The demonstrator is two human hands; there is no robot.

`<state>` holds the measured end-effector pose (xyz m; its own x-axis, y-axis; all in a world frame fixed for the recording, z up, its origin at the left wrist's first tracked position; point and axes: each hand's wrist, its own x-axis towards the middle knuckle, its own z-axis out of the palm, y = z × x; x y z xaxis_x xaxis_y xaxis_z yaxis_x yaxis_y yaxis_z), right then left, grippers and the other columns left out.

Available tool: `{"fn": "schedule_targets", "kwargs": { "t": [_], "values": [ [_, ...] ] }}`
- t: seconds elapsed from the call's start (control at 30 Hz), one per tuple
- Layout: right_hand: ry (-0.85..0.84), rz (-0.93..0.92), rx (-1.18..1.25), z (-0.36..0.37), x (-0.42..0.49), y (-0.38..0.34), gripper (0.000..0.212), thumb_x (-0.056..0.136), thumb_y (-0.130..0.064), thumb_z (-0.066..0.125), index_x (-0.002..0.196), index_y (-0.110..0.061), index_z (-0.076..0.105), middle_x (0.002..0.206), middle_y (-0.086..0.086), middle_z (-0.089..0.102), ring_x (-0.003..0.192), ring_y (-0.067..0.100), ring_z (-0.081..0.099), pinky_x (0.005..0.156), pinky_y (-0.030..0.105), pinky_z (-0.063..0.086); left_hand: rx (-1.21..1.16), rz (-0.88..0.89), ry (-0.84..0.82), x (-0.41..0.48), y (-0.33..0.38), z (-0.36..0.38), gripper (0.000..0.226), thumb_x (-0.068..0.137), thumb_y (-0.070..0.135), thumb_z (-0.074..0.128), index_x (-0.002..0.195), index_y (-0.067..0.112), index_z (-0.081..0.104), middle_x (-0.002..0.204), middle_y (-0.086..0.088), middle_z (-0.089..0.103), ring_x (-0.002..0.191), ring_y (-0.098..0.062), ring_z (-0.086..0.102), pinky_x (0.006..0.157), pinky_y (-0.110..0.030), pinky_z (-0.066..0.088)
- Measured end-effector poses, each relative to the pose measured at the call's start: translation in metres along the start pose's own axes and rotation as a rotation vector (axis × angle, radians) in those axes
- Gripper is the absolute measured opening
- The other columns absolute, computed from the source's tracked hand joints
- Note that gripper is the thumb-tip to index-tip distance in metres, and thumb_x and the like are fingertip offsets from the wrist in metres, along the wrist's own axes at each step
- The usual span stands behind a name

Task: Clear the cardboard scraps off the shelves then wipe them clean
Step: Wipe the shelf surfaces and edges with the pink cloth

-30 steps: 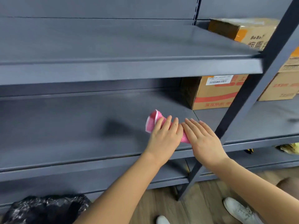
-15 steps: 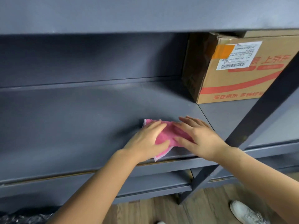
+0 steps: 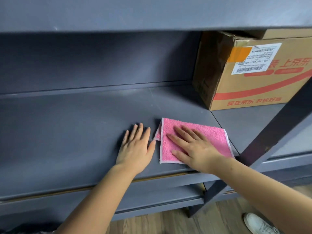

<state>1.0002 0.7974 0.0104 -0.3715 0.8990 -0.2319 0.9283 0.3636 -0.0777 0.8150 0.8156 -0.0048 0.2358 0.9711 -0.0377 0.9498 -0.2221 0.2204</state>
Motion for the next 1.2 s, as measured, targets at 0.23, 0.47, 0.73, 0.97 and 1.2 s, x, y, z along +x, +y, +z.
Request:
{"fn": "schedule_targets", "kwargs": {
  "t": [0.23,0.47,0.73,0.97,1.2],
  "values": [
    [0.158,0.046,-0.152,0.035,-0.021,-0.013,0.056,0.096,-0.052,0.005,0.135,-0.030,0.039,0.134,0.004,0.056,0.121,0.029,0.056,0.100,0.047,0.029,0.006,0.000,0.021,0.002,-0.003,0.007,0.052,0.097,0.037,0.020,0.145,0.018,0.010,0.156,-0.005,-0.002,0.143,-0.015,-0.004,0.116,-0.034,-0.004],
    [0.037,0.123,0.000,0.013,-0.001,0.011,0.094,0.045,-0.082,-0.035,0.132,-0.047,-0.024,0.148,-0.012,-0.023,0.139,0.009,-0.017,0.114,0.053,-0.001,-0.003,0.003,0.035,0.002,-0.003,0.008,0.051,0.097,0.036,0.015,0.145,0.019,0.009,0.156,-0.004,-0.002,0.143,-0.015,-0.003,0.116,-0.033,-0.005],
    [0.066,0.227,0.046,-0.006,0.070,-0.010,0.058,0.094,-0.056,0.018,0.147,-0.039,-0.002,0.159,-0.005,-0.010,0.147,0.023,-0.009,0.113,0.058,-0.004,-0.011,-0.035,0.105,0.002,-0.001,0.013,0.095,0.059,0.049,-0.023,0.145,0.016,0.000,0.156,-0.005,-0.001,0.144,-0.015,-0.001,0.116,-0.031,-0.003],
    [0.037,-0.022,0.027,0.011,0.017,-0.027,0.089,0.059,-0.080,-0.017,0.140,-0.044,-0.017,0.148,-0.012,-0.028,0.136,0.014,-0.029,0.111,0.048,-0.016,-0.097,-0.001,0.168,0.000,-0.002,0.012,0.105,0.062,0.062,-0.034,0.144,0.010,0.004,0.155,-0.012,0.003,0.143,-0.023,0.004,0.116,-0.033,0.001],
    [0.078,0.177,0.071,-0.001,0.040,0.014,0.102,0.047,-0.086,-0.026,0.141,-0.049,-0.009,0.156,-0.015,-0.015,0.146,0.015,-0.012,0.115,0.052,-0.006,0.006,-0.081,0.008,0.002,-0.003,0.011,0.074,0.096,0.038,0.000,0.109,0.006,0.065,0.114,-0.014,0.066,0.103,-0.024,0.065,0.082,-0.042,0.051]
  ]
}}
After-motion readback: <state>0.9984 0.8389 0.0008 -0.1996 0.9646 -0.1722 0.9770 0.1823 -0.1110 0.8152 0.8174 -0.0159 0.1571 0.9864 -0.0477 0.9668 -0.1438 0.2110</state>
